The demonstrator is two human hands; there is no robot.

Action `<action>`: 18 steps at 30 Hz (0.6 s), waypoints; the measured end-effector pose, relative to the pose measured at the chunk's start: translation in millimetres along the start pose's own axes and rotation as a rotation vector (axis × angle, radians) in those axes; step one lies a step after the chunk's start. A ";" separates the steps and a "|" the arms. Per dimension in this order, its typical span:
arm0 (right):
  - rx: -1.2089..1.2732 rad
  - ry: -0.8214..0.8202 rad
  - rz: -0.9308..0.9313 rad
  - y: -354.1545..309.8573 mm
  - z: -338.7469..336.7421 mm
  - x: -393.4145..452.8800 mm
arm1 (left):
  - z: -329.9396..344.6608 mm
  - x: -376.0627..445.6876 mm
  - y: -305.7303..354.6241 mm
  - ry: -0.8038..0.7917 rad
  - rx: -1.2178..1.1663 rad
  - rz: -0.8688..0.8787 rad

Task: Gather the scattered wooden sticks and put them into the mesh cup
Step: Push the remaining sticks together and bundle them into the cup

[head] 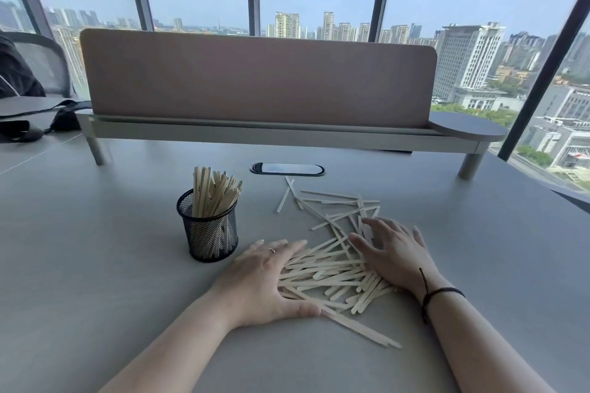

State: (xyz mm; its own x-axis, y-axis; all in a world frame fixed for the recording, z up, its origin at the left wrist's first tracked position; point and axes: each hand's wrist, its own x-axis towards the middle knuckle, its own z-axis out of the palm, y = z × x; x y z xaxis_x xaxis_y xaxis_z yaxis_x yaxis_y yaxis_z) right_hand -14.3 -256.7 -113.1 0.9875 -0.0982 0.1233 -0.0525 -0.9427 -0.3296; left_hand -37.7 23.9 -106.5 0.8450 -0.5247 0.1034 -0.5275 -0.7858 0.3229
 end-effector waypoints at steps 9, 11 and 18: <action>-0.032 -0.028 -0.052 -8.6 0.4 -1.9 | -8.3 -4.3 7.9 0.031 -0.020 -0.023; -0.022 0.026 -0.027 -10.9 0.3 -3.7 | -5.7 -4.3 5.7 0.056 -0.025 -0.024; -0.154 0.230 -0.070 -32.8 3.5 -18.9 | 3.5 -2.5 -1.1 0.168 -0.047 -0.026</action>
State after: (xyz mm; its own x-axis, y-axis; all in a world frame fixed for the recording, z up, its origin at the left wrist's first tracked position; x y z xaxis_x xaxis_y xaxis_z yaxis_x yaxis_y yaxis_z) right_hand -30.7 -222.8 -107.9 0.9310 -0.0843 0.3552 -0.0249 -0.9854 -0.1686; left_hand -39.5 24.9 -110.4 0.8633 -0.4391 0.2487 -0.5037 -0.7802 0.3710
